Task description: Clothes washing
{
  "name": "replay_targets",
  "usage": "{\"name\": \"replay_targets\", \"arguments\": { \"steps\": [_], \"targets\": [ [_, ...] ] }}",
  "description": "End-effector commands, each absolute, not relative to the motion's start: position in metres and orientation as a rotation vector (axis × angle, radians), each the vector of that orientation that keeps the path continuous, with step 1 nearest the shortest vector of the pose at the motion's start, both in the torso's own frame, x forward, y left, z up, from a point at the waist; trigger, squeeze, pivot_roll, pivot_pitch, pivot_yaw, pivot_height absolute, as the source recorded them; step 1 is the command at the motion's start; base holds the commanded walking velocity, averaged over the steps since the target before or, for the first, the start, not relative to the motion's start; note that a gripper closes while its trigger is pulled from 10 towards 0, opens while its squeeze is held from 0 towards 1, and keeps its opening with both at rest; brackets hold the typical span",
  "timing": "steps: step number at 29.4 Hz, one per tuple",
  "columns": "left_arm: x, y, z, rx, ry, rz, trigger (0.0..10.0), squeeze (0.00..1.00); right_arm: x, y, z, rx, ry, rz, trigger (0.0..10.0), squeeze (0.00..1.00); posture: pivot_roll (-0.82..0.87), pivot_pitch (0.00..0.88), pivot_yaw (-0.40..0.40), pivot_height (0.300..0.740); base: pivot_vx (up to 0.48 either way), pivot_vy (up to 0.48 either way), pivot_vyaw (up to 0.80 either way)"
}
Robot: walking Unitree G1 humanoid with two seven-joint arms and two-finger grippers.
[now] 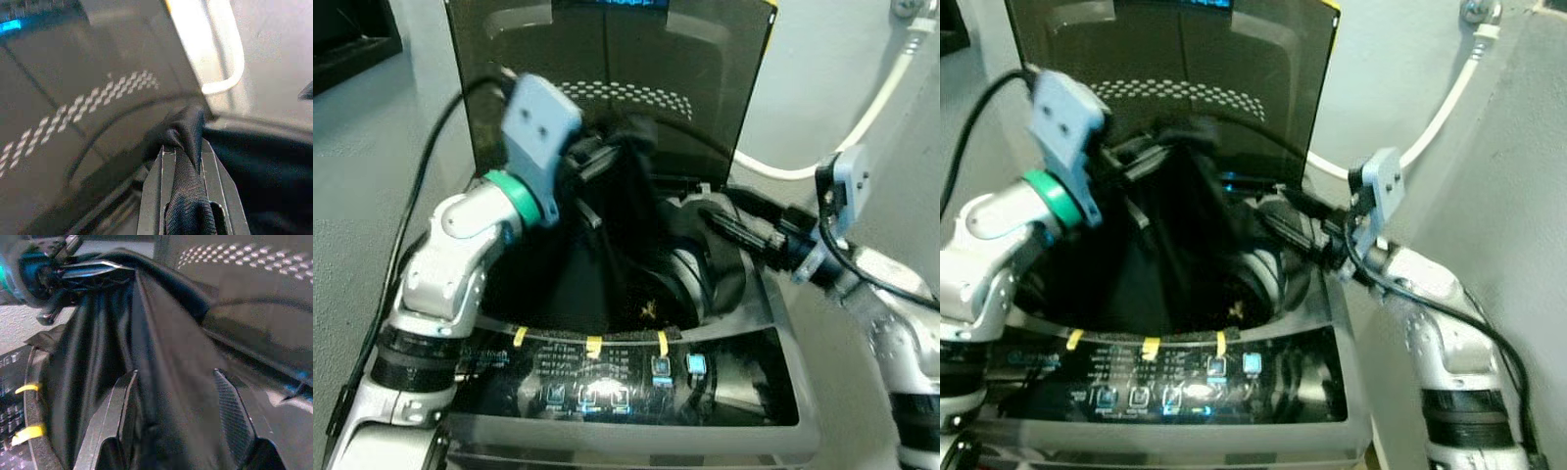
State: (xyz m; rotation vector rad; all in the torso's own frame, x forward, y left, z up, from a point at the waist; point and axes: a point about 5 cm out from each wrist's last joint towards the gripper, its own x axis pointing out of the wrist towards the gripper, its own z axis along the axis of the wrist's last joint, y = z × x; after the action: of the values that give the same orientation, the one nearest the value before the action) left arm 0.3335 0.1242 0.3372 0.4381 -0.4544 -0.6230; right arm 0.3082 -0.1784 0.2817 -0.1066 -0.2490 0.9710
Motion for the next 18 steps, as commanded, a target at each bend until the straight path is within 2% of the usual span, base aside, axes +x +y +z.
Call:
{"name": "replay_targets", "arguments": {
  "steps": [1, 6, 9, 12, 14, 15, 18],
  "targets": [
    [0.339, 0.132, 0.342, 0.441, -0.459, -0.547, 10.0, 0.00, 0.300, -0.169, 0.270, -0.156, -0.168, 1.071, 10.0, 0.00, 0.01, 0.053, 0.029, 0.740, 0.000, 0.000, 0.00],
    [0.341, 0.133, 0.341, 0.352, -0.439, -0.573, 10.0, 0.00, 0.293, -0.162, 0.257, -0.229, -0.089, 1.132, 10.0, 0.00, 0.01, 0.055, 0.028, 0.740, 0.000, 0.000, 0.00],
    [0.340, 0.131, 0.326, 0.402, -0.346, -0.623, 10.0, 0.00, 0.293, -0.160, 0.254, -0.247, -0.066, 1.132, 10.0, 0.00, 0.02, 0.057, 0.028, 0.740, 0.000, 0.000, 0.00],
    [0.345, 0.138, 0.309, 0.514, -0.252, -0.580, 10.0, 0.00, 0.293, -0.159, 0.255, -0.256, -0.055, 1.123, 10.0, 0.00, 0.02, 0.062, 0.025, 0.740, 0.000, 0.000, 0.00],
    [0.346, 0.139, 0.306, 0.513, -0.228, -0.577, 10.0, 0.00, 0.293, -0.159, 0.255, -0.260, -0.053, 1.124, 10.0, 0.00, 0.02, 0.064, 0.025, 0.740, 0.000, 0.000, 0.00],
    [0.347, 0.139, 0.304, 0.494, -0.214, -0.582, 10.0, 1.00, 0.292, -0.159, 0.256, -0.261, -0.050, 1.128, 10.0, 0.00, 0.02, 0.065, 0.025, 0.740, 0.000, 0.000, 0.00],
    [0.346, 0.136, 0.303, 0.463, -0.205, -0.611, 10.0, 1.00, 0.290, -0.159, 0.256, -0.265, -0.043, 1.136, 10.0, 0.00, 0.02, 0.065, 0.027, 0.740, 0.000, 0.000, 0.00]
  ]
}}
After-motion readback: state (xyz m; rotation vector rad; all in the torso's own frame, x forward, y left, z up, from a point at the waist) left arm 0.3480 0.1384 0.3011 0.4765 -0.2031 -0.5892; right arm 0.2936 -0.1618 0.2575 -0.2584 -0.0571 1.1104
